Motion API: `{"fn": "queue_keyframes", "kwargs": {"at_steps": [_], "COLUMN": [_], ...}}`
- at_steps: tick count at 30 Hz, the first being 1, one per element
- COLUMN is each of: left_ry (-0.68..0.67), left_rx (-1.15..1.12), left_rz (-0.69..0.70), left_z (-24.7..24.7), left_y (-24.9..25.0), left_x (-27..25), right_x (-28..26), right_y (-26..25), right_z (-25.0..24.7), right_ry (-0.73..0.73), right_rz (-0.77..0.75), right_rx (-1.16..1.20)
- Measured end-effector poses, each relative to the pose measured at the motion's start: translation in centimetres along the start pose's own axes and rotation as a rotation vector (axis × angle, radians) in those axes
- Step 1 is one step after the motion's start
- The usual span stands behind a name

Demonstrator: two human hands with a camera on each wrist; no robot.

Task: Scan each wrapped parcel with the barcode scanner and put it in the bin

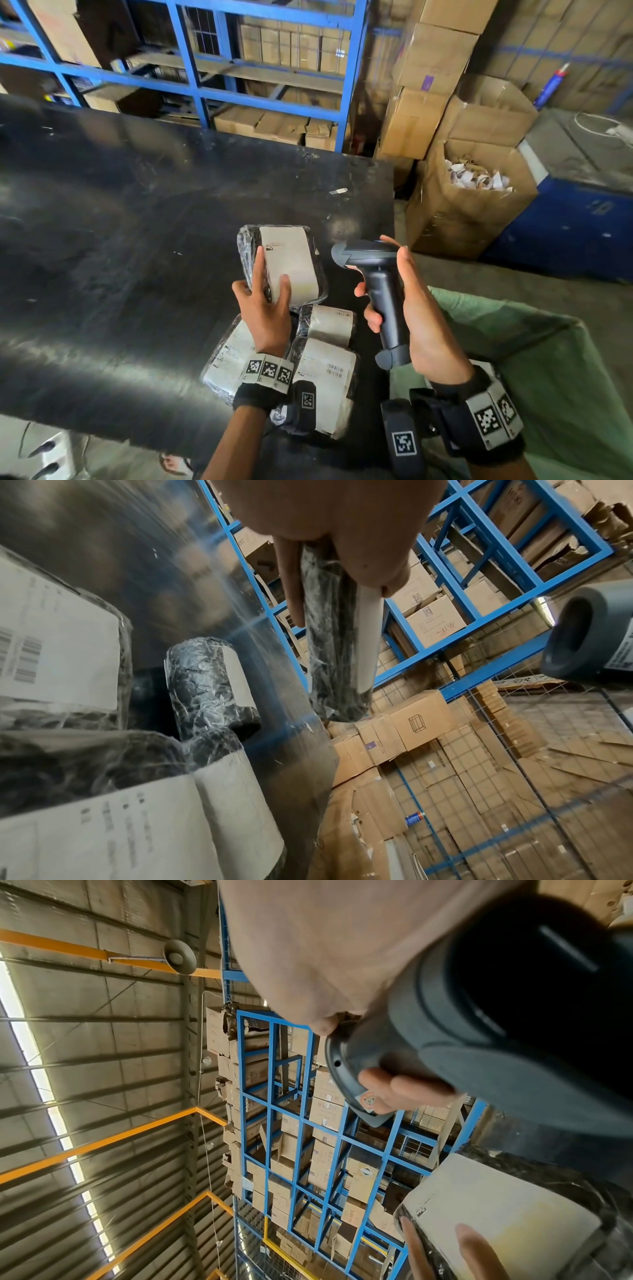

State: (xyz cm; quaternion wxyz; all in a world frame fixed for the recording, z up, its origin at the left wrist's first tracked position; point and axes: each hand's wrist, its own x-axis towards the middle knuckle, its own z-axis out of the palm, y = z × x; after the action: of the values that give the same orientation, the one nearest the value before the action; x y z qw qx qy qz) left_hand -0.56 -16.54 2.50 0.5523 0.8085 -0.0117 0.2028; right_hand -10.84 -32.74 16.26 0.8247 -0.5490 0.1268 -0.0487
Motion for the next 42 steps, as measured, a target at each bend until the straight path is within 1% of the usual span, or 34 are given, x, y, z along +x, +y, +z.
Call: {"fn": "queue_keyframes", "kwargs": {"at_steps": [7, 11, 13, 15, 17, 22, 27, 32, 36, 39, 42], "left_ry": [0.011, 0.001, -0.007, -0.015, -0.015, -0.009, -0.014, 0.003, 0.003, -0.016, -0.042], "left_rx": [-0.005, 0.000, 0.016, 0.030, 0.039, 0.060, 0.077, 0.084, 0.075, 0.057, 0.047], "left_rz": [0.028, 0.029, 0.030, 0.028, 0.025, -0.015, -0.059, -0.085, -0.058, -0.068, -0.074], "left_z": [0.5, 0.6, 0.5, 0.2, -0.3, -2.2, -3.6, -4.5, -4.8, -4.8, -4.4], "left_y": [0.4, 0.4, 0.2, -0.2, -0.5, -1.2, -1.4, -1.0, -0.8, -0.5, 0.0], "left_x": [-0.4, -0.4, -0.4, -0.4, -0.6, -1.4, -1.7, -1.4, -0.7, -0.2, 0.2], "right_x": [-0.7, -0.5, 0.0, 1.0, 2.5, 7.7, 12.4, 15.0, 16.8, 16.9, 17.2], "right_y": [-0.4, -0.4, -0.1, 0.6, 1.8, 6.1, 12.0, 15.9, 19.6, 19.8, 19.0], "right_z": [0.1, 0.2, 0.1, -0.3, -1.3, -4.4, -8.0, -10.2, -12.4, -12.8, -13.5], "right_ry": [-0.008, 0.007, 0.040, 0.110, 0.216, 0.498, 0.659, 0.685, 0.649, 0.619, 0.615], "right_rz": [-0.021, -0.016, -0.019, -0.029, -0.033, 0.041, 0.127, 0.289, 0.369, 0.396, 0.409], "right_rx": [0.003, 0.020, 0.006, -0.048, -0.125, -0.322, -0.448, -0.460, -0.426, -0.415, -0.561]}}
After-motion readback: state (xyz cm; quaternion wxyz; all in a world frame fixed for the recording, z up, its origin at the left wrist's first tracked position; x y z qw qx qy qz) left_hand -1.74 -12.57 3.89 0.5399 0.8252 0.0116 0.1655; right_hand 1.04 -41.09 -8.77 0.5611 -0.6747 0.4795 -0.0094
